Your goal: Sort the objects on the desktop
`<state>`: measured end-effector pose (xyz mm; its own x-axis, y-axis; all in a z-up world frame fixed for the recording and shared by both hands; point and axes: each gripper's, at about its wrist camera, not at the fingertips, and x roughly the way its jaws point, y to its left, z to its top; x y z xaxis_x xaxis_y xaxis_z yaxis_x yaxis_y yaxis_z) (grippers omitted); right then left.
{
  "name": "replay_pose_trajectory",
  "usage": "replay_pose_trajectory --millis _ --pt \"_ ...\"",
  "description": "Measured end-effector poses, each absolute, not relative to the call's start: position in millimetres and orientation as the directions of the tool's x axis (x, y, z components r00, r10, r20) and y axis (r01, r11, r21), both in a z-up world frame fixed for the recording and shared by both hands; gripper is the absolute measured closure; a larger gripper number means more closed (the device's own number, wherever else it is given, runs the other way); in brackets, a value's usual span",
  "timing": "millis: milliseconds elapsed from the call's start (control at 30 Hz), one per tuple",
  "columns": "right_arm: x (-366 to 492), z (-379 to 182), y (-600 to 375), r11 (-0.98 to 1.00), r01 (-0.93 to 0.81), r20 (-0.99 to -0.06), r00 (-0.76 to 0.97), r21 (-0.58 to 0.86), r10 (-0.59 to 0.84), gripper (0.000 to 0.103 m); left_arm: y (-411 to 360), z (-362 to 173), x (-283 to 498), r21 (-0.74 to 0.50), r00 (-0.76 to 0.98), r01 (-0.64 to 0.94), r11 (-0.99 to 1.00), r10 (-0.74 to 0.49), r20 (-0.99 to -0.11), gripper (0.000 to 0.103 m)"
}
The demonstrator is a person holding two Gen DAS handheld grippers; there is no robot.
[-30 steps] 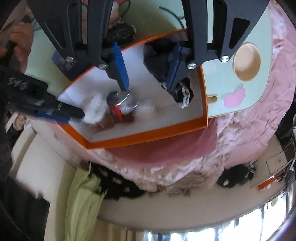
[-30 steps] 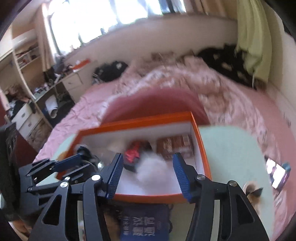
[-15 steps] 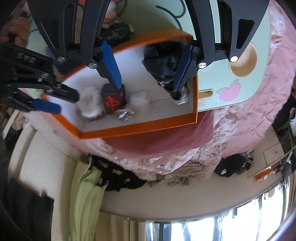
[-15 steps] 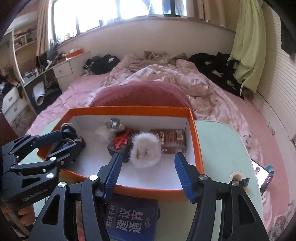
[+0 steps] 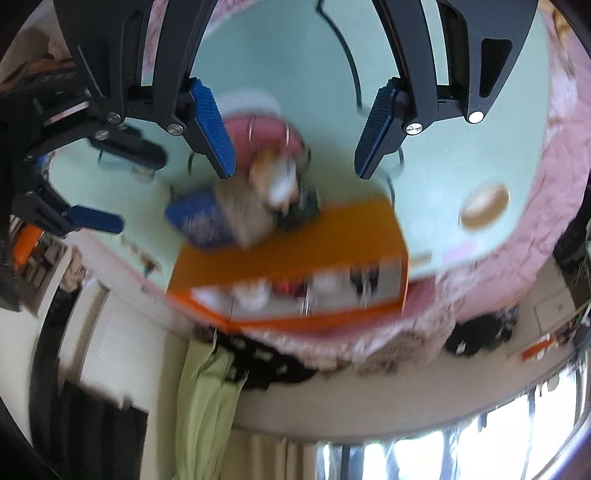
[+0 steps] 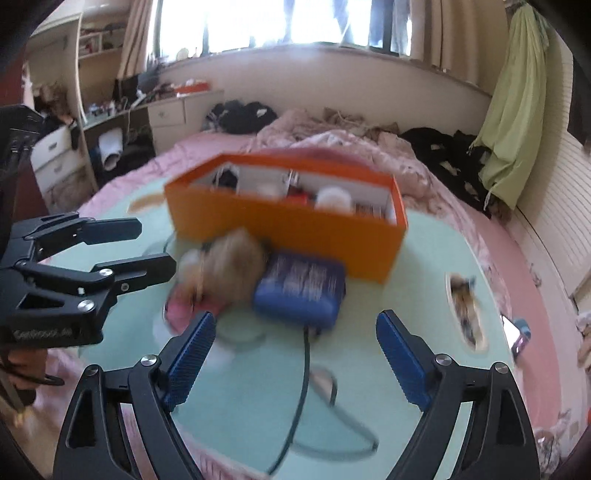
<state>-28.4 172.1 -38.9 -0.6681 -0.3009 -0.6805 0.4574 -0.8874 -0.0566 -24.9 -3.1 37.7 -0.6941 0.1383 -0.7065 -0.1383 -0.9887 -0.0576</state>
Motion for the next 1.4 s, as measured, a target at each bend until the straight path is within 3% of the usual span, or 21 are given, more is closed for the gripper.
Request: replay_pose_trajectory --millis 167,233,300,367,400,1400 --pt "-23.6 -65.3 179.2 -0.905 0.42 -0.7 -0.667 -0.07 -0.256 0.013 -6.4 18.1 -20.8 -0.013 -0.682 -0.08 -0.997 0.064 -0.728 0.036" --pt "-27.9 -71.4 189.3 -0.913 0.407 -0.699 -0.65 0.008 -0.296 0.001 -10.4 12.9 -25.1 -0.036 -0.663 -0.07 -0.997 0.073 -0.745 0.034" --pt "-27.8 -73.6 194.1 -0.923 0.384 -0.684 -0.675 -0.006 -0.277 0.0 -12.4 10.1 -24.4 -0.041 -0.665 -0.047 -0.998 0.062 -0.744 0.016" --pt "-24.1 -75.0 194.8 -0.921 0.388 -0.671 -0.685 -0.006 -0.284 0.0 -11.6 8.3 -24.4 -0.032 -0.667 -0.038 -0.999 0.049 -0.743 0.009" --pt "-23.6 -75.4 195.4 -0.921 0.389 -0.669 -0.686 -0.005 -0.286 0.0 -10.7 7.9 -24.9 -0.03 -0.667 -0.042 -0.999 0.05 -0.744 0.001" --pt "-21.5 -76.6 195.2 -0.921 0.389 -0.665 -0.69 -0.005 -0.287 0.0 -7.8 3.2 -25.5 -0.033 -0.67 -0.046 -0.998 0.055 -0.74 0.0"
